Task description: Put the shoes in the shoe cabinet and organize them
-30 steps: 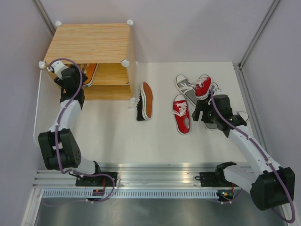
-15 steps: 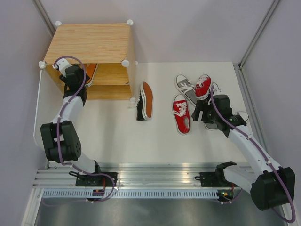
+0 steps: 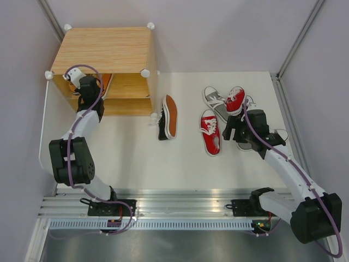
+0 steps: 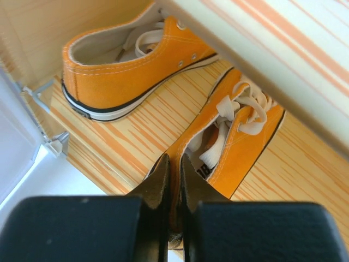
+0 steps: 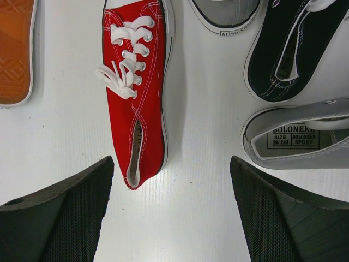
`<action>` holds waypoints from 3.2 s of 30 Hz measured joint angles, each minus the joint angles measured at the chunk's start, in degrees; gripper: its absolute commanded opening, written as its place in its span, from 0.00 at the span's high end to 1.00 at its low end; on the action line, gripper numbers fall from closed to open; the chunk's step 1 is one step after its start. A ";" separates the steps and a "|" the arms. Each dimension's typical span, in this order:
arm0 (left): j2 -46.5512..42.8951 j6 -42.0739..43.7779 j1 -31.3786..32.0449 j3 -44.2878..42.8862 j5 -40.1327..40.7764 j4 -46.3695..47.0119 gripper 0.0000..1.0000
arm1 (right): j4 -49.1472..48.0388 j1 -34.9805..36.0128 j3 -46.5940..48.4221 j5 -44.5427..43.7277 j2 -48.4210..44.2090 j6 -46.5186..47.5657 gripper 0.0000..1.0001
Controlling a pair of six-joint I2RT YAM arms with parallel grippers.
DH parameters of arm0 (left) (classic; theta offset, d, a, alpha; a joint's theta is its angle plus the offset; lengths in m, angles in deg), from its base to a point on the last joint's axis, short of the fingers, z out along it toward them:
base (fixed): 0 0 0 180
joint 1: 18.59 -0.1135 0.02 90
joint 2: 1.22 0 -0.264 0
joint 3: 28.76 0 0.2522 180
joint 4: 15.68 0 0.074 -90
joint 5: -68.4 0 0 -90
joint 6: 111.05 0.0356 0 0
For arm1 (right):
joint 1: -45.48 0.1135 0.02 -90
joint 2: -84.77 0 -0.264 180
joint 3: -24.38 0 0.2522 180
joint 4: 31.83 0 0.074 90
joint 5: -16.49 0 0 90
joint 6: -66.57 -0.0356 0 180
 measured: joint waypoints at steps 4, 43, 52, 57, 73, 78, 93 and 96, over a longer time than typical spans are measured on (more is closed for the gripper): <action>0.00 -1.84 0.17 0.00 3.10 1.09 0.98 | -0.13 0.00 0.00 0.00 0.15 0.02 0.09; 9.38 -6.62 0.20 -5.57 12.41 11.04 0.88 | -0.15 0.00 0.00 -0.46 0.87 0.24 0.09; 8.44 -6.69 0.28 -2.23 15.28 13.38 0.92 | -0.15 0.00 0.00 -0.48 0.74 0.24 0.09; 7.28 -6.69 0.26 -1.49 16.22 13.14 0.92 | -0.15 0.00 0.00 -0.46 0.63 0.22 0.09; 7.87 -7.10 0.46 -3.63 12.55 15.45 0.90 | -0.17 0.00 0.00 -0.46 0.13 0.22 0.09; 9.77 -7.30 0.70 -5.84 12.22 15.56 0.86 | -0.15 0.00 0.00 -0.46 0.00 0.22 0.09; 11.65 -7.56 0.37 -5.81 13.07 16.81 0.75 | -0.15 0.00 0.00 -1.73 -0.02 0.22 0.09; 12.81 -7.50 0.09 -5.81 11.56 16.92 0.74 | -0.15 0.00 0.00 -1.70 -0.02 0.22 0.09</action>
